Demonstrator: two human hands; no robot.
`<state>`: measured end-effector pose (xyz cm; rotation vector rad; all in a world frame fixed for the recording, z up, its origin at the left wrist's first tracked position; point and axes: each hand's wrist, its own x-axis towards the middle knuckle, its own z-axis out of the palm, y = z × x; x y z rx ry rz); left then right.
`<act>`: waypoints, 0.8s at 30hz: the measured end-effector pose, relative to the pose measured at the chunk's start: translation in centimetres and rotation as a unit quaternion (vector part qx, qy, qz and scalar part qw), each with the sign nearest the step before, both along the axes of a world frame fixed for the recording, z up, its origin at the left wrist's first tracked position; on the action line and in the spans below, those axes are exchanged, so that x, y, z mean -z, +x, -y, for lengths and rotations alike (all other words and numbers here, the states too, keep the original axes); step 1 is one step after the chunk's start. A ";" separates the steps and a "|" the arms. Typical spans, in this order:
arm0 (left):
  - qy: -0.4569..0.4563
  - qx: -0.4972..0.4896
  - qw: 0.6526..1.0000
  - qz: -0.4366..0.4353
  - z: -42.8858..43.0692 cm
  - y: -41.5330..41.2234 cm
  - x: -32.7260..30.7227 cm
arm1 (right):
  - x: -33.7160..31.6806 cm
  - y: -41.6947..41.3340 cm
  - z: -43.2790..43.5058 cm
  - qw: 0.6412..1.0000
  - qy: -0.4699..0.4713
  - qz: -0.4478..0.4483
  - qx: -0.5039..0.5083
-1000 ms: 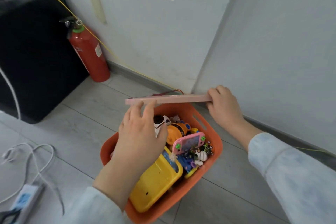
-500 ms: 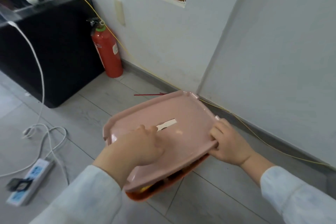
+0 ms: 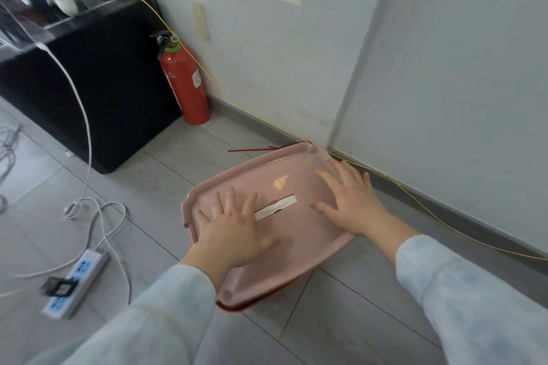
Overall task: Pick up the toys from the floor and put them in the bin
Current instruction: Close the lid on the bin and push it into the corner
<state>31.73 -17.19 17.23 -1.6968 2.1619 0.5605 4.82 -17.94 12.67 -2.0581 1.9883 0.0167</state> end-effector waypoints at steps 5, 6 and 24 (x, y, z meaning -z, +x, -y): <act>0.084 -0.005 0.996 0.015 -3.5 0.1 2.9 | 1.6 1.4 0.9 0.997 0.034 -0.060 -0.037; 0.084 -0.011 0.996 0.019 -4.0 -0.1 3.1 | 1.8 1.4 0.9 0.997 0.025 -0.067 -0.044; -0.015 -0.198 0.980 0.012 -2.3 1.1 3.6 | 1.9 1.1 1.4 0.998 0.061 -0.021 -0.011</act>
